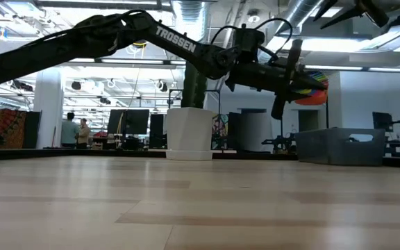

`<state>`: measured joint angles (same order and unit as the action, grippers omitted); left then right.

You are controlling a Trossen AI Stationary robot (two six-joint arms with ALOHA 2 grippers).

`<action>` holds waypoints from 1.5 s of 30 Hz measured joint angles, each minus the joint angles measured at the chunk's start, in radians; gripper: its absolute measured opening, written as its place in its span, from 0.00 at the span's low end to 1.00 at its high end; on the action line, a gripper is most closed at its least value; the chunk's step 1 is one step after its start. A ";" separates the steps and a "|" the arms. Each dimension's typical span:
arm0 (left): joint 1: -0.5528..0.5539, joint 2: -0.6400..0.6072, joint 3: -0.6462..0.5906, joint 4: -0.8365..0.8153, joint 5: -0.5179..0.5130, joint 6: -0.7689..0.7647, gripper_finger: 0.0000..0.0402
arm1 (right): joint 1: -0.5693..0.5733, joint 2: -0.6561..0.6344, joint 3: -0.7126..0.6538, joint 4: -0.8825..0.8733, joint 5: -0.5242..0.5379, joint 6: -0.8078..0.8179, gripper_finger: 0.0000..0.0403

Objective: Nest measuring cups in basket
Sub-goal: Put the stacked measuring cups into the black bin

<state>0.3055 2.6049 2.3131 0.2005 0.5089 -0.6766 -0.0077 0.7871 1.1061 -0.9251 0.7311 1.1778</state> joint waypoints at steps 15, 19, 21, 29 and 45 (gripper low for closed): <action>0.014 -0.002 0.000 -0.010 0.149 0.010 0.07 | -0.125 0.065 0.000 -0.113 -0.092 0.031 0.29; 0.013 -0.019 0.000 -0.011 0.183 -0.006 0.05 | -0.089 0.056 0.000 -0.115 -0.113 0.057 0.30; 0.013 -0.033 0.000 -0.010 0.191 -0.023 0.05 | -0.054 0.042 0.000 -0.118 -0.112 0.077 0.30; 0.002 -0.114 0.000 -0.302 0.079 0.103 0.05 | 0.092 -0.005 0.000 -0.241 -0.051 0.210 0.30; -0.155 -0.160 0.000 -0.535 -0.054 0.057 0.05 | 0.269 -0.033 0.000 -0.389 -0.047 0.212 0.30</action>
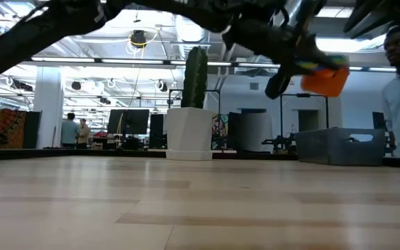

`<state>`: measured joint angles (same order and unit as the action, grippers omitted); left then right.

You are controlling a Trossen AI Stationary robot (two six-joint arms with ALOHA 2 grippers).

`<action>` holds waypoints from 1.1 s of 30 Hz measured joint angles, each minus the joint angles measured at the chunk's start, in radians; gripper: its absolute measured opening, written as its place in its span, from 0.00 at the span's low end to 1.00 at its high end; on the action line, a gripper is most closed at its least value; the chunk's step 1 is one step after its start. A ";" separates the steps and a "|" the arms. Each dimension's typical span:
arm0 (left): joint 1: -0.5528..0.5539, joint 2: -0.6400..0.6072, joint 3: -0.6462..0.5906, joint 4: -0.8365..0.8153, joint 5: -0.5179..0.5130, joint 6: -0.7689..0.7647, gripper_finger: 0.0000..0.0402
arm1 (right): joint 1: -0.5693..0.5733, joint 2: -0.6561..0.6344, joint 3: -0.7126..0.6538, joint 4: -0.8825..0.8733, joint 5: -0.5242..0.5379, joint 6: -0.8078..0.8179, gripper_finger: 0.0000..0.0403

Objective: Nest measuring cups in basket
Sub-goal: Put the stacked measuring cups into the black bin

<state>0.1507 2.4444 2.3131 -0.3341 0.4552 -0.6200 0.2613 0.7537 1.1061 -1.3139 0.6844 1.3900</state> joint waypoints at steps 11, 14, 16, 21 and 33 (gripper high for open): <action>-0.061 -0.155 -0.002 -0.251 -0.151 0.096 0.05 | 0.104 -0.076 0.000 -0.021 0.070 -0.002 0.29; -0.072 -0.192 -0.032 -0.278 -0.179 0.107 0.05 | 0.122 -0.078 0.000 -0.021 0.085 -0.002 0.29; -0.083 -0.223 -0.088 -0.288 -0.204 0.107 0.05 | 0.128 -0.075 -0.002 -0.015 0.091 -0.002 0.29; -0.103 -0.352 -0.341 -0.196 -0.269 0.074 0.05 | 0.150 -0.074 -0.067 0.068 0.092 -0.001 0.29; -0.106 -0.615 -1.078 0.583 -0.231 -0.186 0.05 | 0.215 -0.046 -0.212 0.417 0.102 0.011 0.29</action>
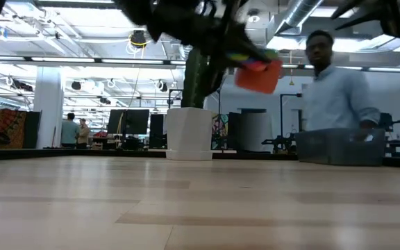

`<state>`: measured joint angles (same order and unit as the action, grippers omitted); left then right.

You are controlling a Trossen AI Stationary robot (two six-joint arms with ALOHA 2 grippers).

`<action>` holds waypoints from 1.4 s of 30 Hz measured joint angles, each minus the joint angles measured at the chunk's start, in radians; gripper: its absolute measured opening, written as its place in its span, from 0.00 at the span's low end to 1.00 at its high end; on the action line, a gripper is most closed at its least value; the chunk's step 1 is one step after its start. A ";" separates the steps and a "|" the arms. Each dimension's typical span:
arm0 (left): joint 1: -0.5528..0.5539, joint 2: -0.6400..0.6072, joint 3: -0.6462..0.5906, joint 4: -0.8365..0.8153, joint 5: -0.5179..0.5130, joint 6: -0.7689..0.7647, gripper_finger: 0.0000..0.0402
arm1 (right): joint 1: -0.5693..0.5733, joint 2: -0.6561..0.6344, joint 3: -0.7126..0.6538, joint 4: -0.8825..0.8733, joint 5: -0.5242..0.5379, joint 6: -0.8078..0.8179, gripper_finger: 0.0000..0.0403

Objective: Nest measuring cups in basket
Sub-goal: Put the stacked measuring cups into the black bin

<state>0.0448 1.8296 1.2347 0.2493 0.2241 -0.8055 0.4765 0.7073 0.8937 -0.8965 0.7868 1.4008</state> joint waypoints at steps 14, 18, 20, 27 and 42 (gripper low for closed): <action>0.005 0.003 -0.327 0.356 0.041 -0.038 0.05 | 0.000 0.269 -0.039 0.347 -0.030 0.093 0.29; 0.006 0.003 -0.380 0.380 0.042 -0.071 0.05 | -0.002 0.348 -0.040 0.451 -0.054 0.103 0.29; 0.007 0.003 -0.414 0.392 0.050 -0.099 0.05 | -0.002 0.383 -0.040 0.490 -0.057 0.116 0.29; 0.008 0.004 -0.478 0.435 0.111 -0.177 0.05 | -0.002 0.467 -0.040 0.613 -0.074 0.123 0.29; 0.016 0.004 -0.483 0.367 0.157 -0.265 0.09 | -0.006 0.513 -0.039 0.689 -0.084 0.122 0.29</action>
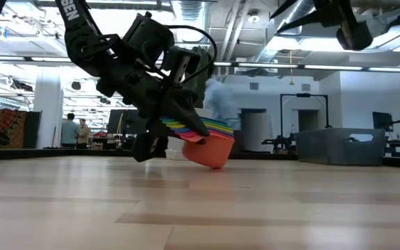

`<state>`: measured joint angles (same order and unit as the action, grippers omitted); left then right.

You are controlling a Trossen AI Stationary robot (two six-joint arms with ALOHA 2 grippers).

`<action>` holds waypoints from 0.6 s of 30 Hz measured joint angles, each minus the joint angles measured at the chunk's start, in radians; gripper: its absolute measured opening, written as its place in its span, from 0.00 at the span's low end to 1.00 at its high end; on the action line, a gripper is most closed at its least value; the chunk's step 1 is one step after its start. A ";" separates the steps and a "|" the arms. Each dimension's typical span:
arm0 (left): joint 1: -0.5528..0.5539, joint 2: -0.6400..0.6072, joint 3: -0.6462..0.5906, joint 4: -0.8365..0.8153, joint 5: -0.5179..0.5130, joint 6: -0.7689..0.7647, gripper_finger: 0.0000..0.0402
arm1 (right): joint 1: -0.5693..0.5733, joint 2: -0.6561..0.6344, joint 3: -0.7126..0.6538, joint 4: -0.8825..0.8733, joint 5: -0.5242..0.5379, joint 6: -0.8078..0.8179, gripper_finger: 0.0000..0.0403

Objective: Nest measuring cups in basket
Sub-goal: Put the stacked measuring cups into the black bin

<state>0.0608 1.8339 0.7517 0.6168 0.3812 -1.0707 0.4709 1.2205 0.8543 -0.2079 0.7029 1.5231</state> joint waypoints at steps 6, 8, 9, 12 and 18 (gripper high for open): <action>0.000 0.000 0.001 -0.017 0.003 -0.033 0.09 | 0.000 0.000 0.000 -0.001 0.001 -0.009 0.29; 0.000 0.000 0.001 -0.017 0.003 -0.046 0.09 | 0.000 0.000 0.000 -0.001 0.000 -0.009 0.29; 0.000 0.000 0.001 -0.018 0.003 -0.050 0.09 | 0.000 0.000 0.000 -0.001 0.000 -0.009 0.29; 0.000 0.000 0.001 -0.020 0.003 -0.077 0.09 | -0.002 0.000 0.000 -0.006 0.000 0.000 0.29; 0.000 0.000 0.001 -0.038 0.030 -0.113 0.15 | -0.002 0.024 0.000 -0.026 -0.012 0.062 0.34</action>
<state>0.0608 1.8339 0.7525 0.5788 0.4110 -1.1835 0.4686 1.2444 0.8543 -0.2341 0.6914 1.5849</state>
